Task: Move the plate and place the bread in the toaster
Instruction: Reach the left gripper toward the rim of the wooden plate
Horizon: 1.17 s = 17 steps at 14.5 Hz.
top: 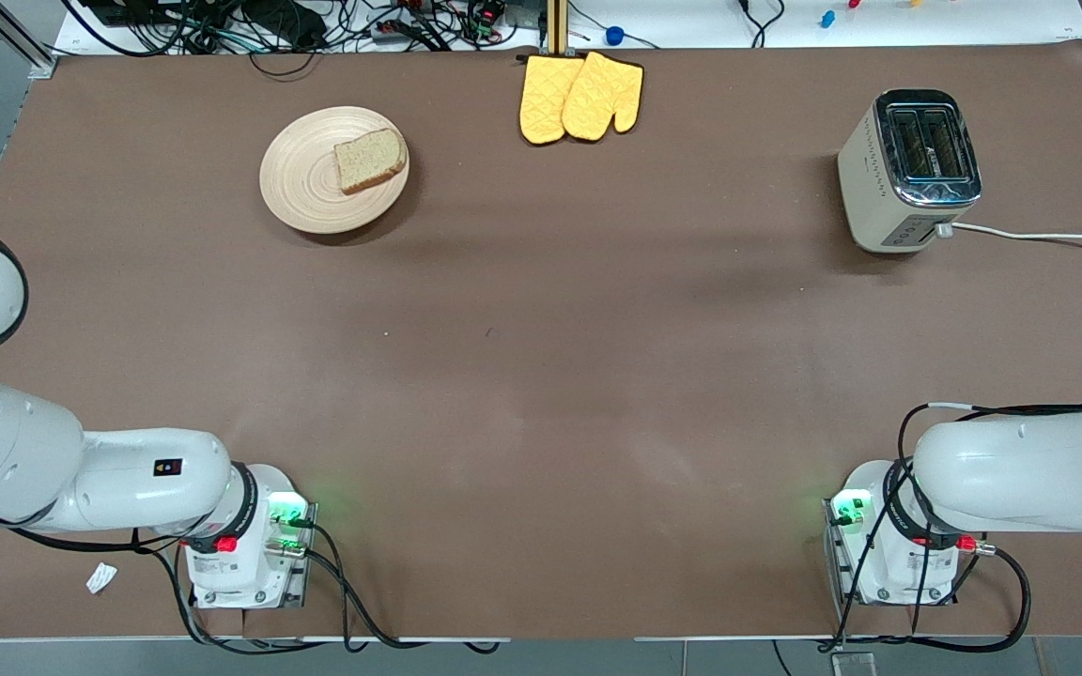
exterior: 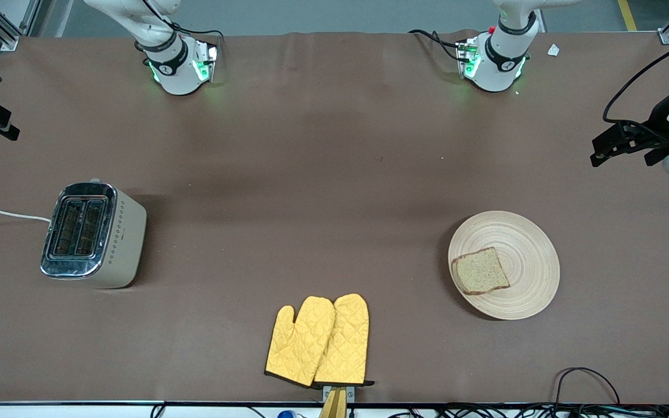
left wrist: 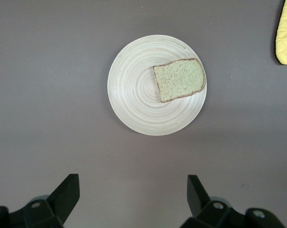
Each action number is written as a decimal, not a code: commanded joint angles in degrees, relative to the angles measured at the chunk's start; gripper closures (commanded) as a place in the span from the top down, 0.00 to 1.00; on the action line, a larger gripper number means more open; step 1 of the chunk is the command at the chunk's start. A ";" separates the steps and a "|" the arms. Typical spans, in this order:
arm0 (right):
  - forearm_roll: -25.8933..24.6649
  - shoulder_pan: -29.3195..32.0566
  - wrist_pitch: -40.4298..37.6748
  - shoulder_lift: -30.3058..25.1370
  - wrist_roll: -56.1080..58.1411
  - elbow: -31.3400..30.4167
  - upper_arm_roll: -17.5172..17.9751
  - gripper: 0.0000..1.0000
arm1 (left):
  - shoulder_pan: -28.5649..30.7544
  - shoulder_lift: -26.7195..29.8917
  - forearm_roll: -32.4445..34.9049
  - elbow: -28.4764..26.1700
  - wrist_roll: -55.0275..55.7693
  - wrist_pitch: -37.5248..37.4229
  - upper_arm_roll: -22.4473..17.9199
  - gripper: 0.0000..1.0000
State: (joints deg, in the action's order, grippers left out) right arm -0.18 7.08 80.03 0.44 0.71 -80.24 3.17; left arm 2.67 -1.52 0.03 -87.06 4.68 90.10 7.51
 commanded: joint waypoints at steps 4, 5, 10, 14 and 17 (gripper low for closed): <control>0.27 0.66 -0.14 -0.09 0.70 -0.27 0.34 1.00 | 0.84 -1.11 0.15 2.41 0.51 -1.25 0.05 1.00; 0.27 0.66 -0.14 -0.09 0.70 -0.27 0.34 1.00 | 0.84 -2.60 -0.03 3.11 0.33 -1.25 -0.21 1.00; 0.27 0.66 -0.14 -0.09 0.70 -0.27 0.34 1.00 | 2.69 -9.63 -1.00 3.39 -0.11 2.34 -0.56 1.00; 0.27 0.31 -0.14 0.00 0.70 -0.27 0.43 1.00 | 5.41 -15.86 -3.79 3.12 -4.49 8.75 -0.56 1.00; 0.27 0.04 -0.23 0.00 0.61 -0.36 0.52 1.00 | 8.74 -21.14 -10.74 2.95 -5.99 12.89 -0.56 1.00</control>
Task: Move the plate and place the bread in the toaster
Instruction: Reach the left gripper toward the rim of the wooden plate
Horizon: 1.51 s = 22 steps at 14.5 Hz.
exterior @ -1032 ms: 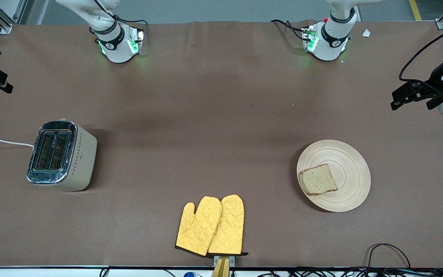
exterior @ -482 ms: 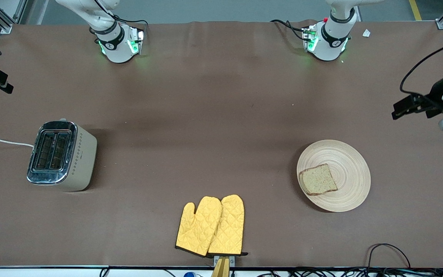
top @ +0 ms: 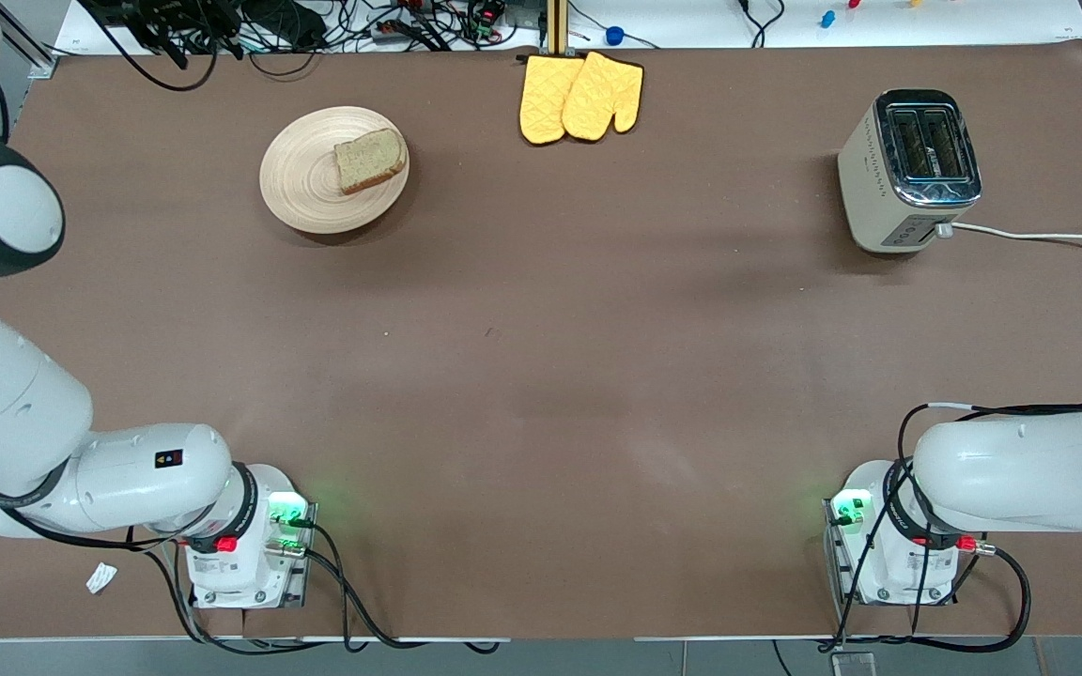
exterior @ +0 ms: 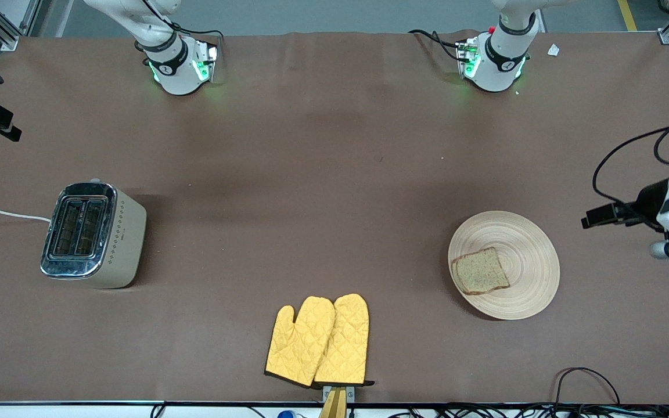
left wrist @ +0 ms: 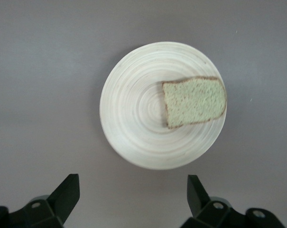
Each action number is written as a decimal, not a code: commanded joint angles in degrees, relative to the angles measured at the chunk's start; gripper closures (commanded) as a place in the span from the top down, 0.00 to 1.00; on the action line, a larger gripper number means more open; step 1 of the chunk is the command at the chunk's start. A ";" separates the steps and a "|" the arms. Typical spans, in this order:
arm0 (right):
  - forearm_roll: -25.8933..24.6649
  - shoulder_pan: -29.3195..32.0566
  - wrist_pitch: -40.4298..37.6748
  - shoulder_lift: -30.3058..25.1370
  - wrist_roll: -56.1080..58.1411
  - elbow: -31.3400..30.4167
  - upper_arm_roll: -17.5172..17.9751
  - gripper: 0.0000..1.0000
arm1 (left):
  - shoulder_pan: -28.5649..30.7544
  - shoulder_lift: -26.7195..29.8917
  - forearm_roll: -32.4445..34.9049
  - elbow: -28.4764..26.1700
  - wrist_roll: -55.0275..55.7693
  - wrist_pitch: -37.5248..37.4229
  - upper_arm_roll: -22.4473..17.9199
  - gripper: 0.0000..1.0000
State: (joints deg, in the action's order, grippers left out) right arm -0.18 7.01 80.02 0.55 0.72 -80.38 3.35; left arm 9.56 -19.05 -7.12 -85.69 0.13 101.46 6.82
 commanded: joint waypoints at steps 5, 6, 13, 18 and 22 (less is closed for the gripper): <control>0.35 0.29 -0.74 0.16 0.51 -0.31 0.34 1.00 | 7.30 -10.29 -11.58 1.31 -10.39 6.56 0.13 1.00; 0.35 0.29 -0.74 0.16 0.59 -0.22 0.34 1.00 | 8.44 -11.78 -13.69 1.40 -13.81 6.73 0.13 1.00; 0.35 0.29 -0.74 0.25 0.59 -0.22 0.34 1.00 | 14.78 -22.60 -29.96 1.49 -34.40 7.17 0.13 1.00; 0.35 0.20 -0.74 0.25 0.59 -0.22 0.34 1.00 | 15.84 -28.40 -37.34 1.67 -42.65 7.96 0.13 0.98; 0.44 0.11 -0.66 0.25 0.68 -0.22 0.42 1.00 | 15.66 -30.52 -39.63 1.75 -44.43 7.96 0.13 0.64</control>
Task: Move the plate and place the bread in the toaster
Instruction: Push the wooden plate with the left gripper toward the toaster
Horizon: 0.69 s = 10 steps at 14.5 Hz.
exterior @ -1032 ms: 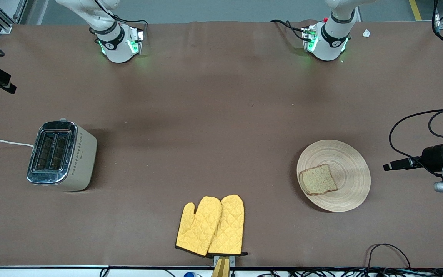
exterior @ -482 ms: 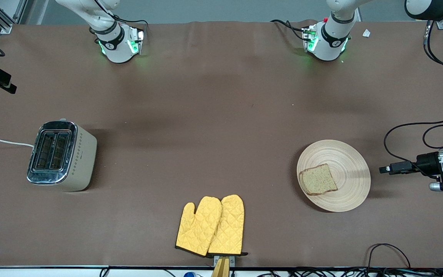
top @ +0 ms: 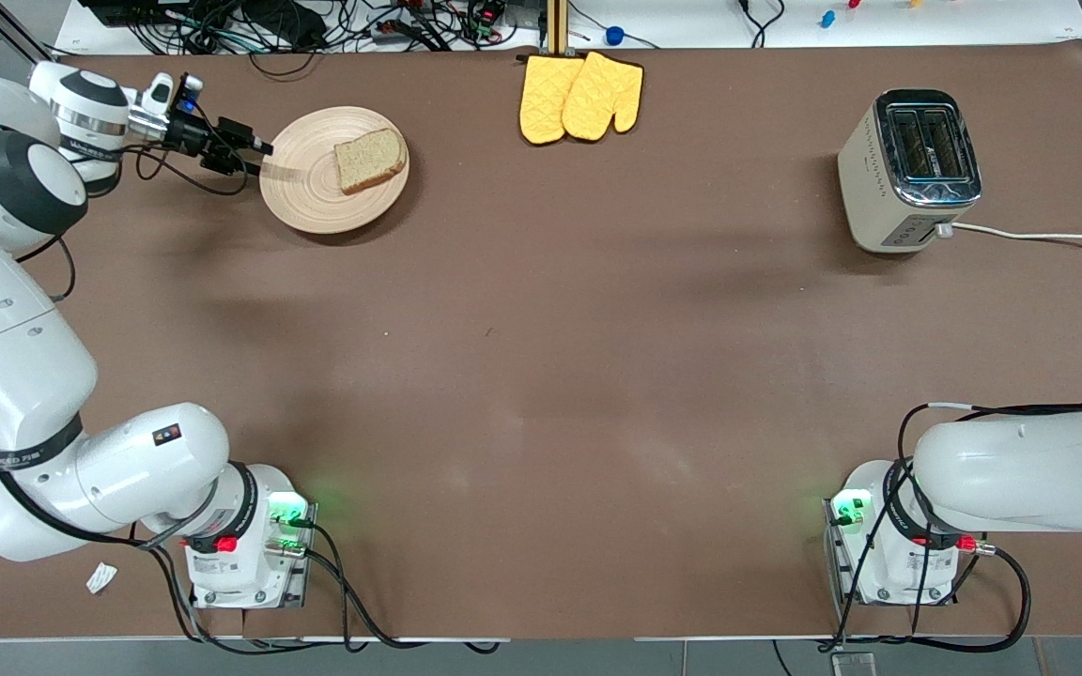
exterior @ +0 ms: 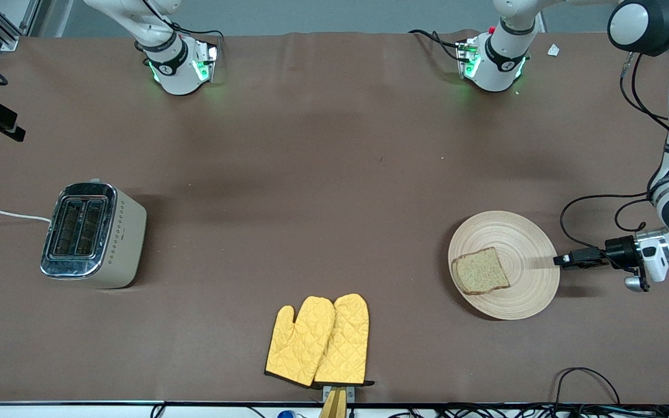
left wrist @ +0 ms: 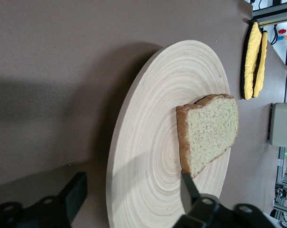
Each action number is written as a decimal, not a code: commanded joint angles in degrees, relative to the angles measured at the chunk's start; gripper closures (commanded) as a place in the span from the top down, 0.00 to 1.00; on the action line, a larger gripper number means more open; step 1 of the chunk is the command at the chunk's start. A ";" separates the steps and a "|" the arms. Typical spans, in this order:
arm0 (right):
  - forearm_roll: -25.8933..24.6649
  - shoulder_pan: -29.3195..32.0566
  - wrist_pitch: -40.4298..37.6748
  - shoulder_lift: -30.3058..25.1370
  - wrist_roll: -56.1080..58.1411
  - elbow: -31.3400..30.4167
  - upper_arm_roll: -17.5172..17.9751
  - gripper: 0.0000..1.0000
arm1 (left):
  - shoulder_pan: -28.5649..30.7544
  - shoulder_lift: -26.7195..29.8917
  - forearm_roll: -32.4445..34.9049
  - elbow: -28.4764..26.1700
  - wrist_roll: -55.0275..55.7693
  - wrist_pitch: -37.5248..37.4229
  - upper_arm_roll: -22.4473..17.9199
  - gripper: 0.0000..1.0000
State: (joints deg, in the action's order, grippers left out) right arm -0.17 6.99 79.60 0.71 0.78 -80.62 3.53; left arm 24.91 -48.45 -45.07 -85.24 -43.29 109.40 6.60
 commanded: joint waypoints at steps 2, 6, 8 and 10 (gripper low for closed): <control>0.44 0.31 -0.24 0.08 0.71 0.02 0.25 1.00 | 0.23 -1.47 -2.04 1.30 -1.01 0.02 0.43 0.57; 0.35 0.22 -0.24 0.17 0.71 0.02 0.25 1.00 | 0.32 -1.82 -2.04 1.30 -1.10 0.02 0.43 0.38; 0.44 0.22 -0.33 0.17 0.80 0.02 0.25 1.00 | 0.23 -1.82 -2.22 1.30 -2.41 0.02 0.34 0.33; 0.44 0.22 -0.24 0.17 0.80 0.02 0.25 1.00 | 0.23 -1.82 -2.13 1.30 -3.29 -0.07 0.43 0.22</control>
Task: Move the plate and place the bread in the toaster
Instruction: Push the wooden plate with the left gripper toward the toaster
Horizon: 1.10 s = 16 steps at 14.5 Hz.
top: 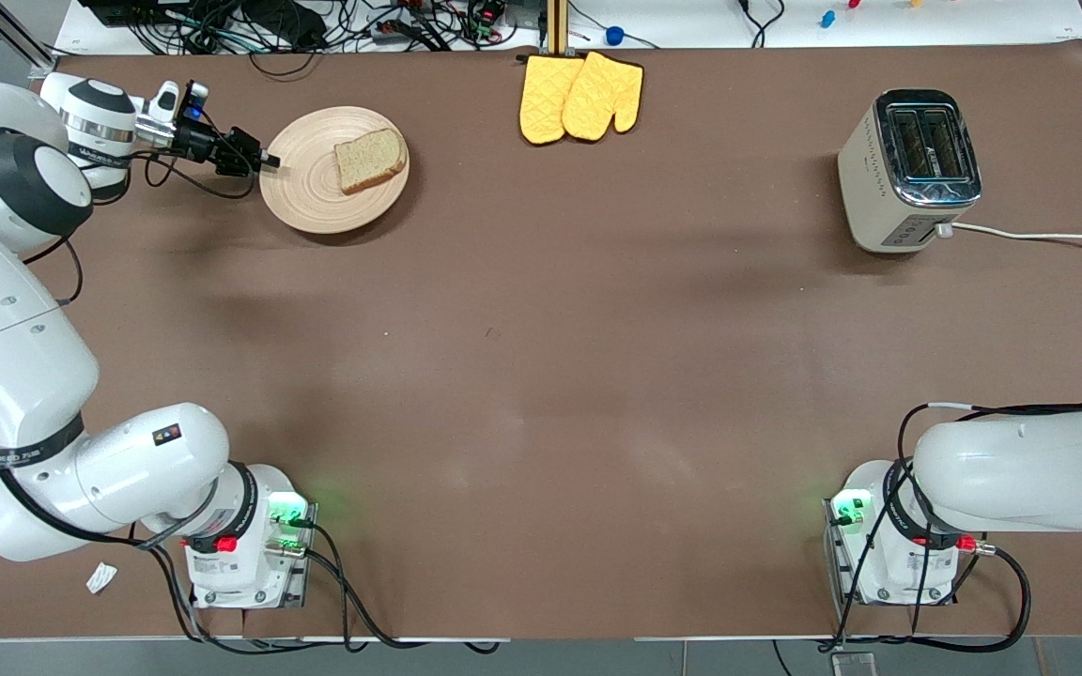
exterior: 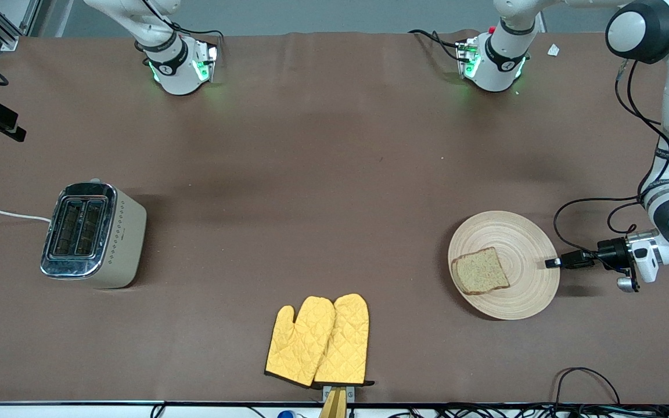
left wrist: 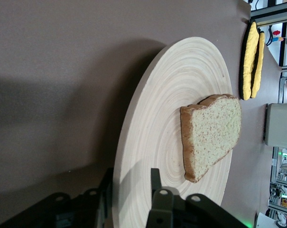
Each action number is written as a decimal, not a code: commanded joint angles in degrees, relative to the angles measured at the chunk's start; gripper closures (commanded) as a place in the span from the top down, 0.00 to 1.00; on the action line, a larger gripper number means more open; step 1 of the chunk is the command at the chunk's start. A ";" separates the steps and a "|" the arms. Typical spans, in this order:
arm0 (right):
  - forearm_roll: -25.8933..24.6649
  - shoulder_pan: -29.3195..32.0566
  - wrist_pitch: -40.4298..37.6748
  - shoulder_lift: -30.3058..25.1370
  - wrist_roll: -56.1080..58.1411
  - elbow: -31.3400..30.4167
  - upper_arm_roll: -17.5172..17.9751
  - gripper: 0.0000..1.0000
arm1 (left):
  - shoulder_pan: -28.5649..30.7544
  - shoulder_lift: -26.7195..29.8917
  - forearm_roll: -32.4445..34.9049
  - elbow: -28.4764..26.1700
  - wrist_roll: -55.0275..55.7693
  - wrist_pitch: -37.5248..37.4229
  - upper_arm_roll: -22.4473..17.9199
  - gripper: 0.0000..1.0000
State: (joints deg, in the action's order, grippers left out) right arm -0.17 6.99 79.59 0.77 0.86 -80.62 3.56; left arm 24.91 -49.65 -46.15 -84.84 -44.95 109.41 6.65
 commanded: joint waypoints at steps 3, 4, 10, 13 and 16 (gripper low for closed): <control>0.44 0.22 -0.23 0.20 1.16 0.03 0.31 1.00 | 0.32 -0.27 -0.87 0.99 -1.72 -0.34 0.47 0.05; 0.44 0.13 -0.23 0.20 1.77 0.03 0.22 1.00 | 0.32 -0.18 -0.96 1.08 -1.72 -0.42 0.73 0.03; 0.44 0.13 -0.49 0.03 1.78 -0.41 0.31 1.00 | 0.32 0.34 -0.78 5.38 -1.46 -4.98 4.32 0.00; 0.35 -0.92 -0.67 0.02 1.43 -0.59 0.40 1.00 | 0.23 1.05 -0.96 5.65 0.47 -5.61 7.92 0.00; 0.35 -1.71 -1.02 0.02 1.07 -0.67 0.40 1.00 | -0.38 1.75 -0.43 5.47 6.25 -5.44 12.23 0.00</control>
State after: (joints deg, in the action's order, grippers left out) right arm -0.14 5.95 78.92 1.01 2.02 -80.82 3.92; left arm 24.58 -49.41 -46.69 -79.39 -42.48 105.70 16.59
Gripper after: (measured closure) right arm 0.000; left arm 0.907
